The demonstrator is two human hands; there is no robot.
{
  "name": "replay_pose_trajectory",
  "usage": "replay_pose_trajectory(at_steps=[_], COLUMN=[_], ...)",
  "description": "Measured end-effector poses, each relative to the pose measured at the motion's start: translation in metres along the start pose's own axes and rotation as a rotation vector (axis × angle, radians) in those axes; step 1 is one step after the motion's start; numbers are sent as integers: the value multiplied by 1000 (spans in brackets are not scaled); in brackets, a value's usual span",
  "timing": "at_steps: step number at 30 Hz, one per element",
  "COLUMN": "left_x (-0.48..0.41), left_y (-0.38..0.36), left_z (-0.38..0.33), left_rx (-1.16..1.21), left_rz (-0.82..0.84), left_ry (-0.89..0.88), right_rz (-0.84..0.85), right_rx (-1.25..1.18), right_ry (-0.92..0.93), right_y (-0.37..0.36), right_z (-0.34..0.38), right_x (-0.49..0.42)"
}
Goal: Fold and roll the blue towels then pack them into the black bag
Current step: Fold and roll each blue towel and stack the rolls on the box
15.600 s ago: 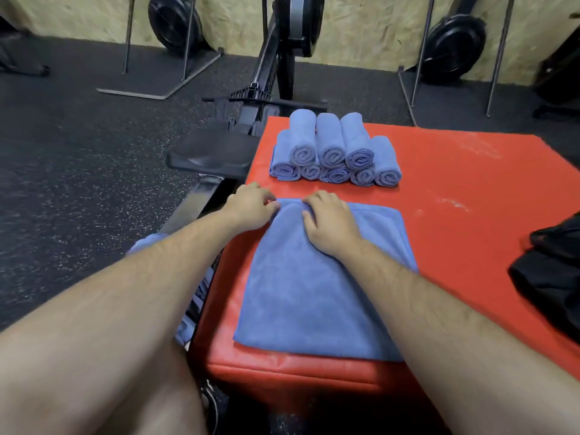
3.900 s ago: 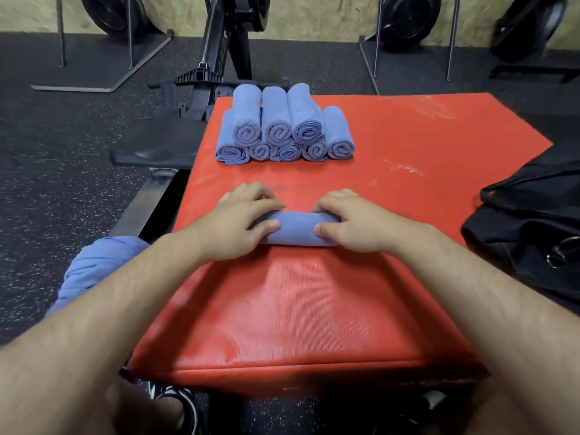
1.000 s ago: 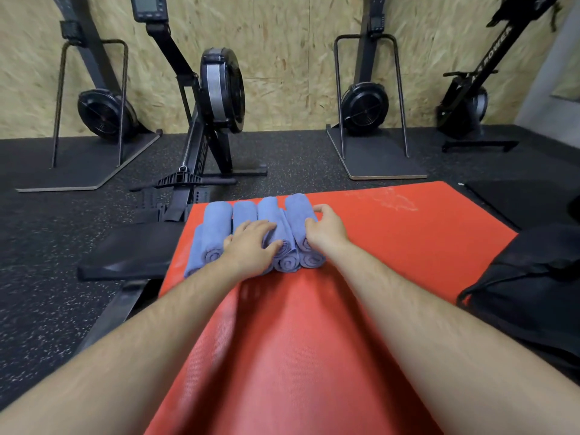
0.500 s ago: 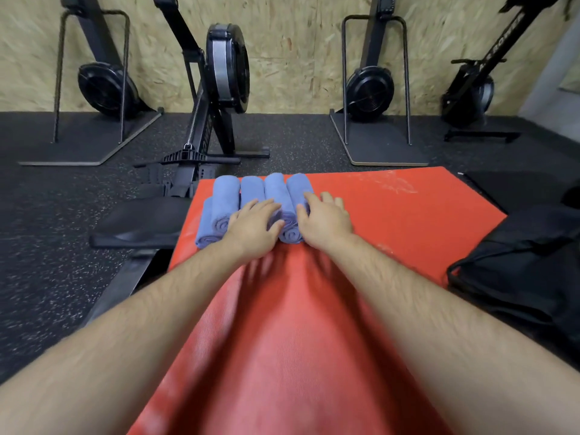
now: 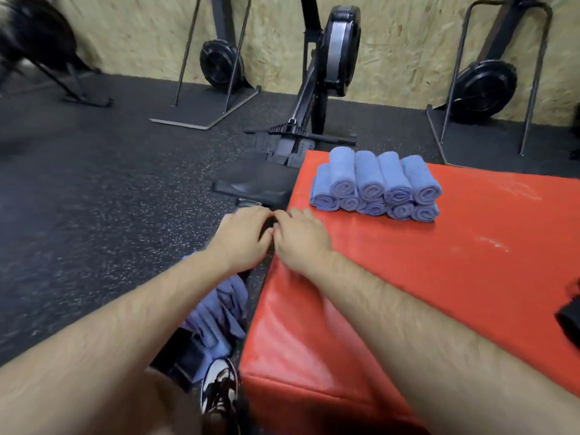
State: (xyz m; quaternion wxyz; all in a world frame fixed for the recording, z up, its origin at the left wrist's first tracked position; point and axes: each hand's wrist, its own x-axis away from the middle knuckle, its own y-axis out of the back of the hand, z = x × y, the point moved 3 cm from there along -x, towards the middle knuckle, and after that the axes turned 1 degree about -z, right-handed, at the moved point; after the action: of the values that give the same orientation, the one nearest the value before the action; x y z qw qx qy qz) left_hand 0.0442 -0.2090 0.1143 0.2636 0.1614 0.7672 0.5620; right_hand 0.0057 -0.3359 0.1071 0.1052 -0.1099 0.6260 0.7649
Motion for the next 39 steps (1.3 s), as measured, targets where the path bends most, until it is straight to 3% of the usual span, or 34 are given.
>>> replay_pose_trajectory(at_steps=[6,12,23,26,31,39], left_x=[65,93,86,84,78,73], left_y=[-4,-25,-79,-91,-98,-99], left_z=[117,178,233,239,240,243], left_rx=[94,182,171,150,164,215], left_rz=[157,286,498,548,518,510], left_ry=[267,409,470,460,455,502], right_rz=[186,367,534,507,524,496], right_rx=[-17,-12,46,49,8,-17], right_ry=[140,177,136,92,-66,-94], right_y=[-69,-133,-208,-222,-236,-244], right_z=[111,161,165,162,138,136], right_x=[-16,-24,-60,-67,-73,-77])
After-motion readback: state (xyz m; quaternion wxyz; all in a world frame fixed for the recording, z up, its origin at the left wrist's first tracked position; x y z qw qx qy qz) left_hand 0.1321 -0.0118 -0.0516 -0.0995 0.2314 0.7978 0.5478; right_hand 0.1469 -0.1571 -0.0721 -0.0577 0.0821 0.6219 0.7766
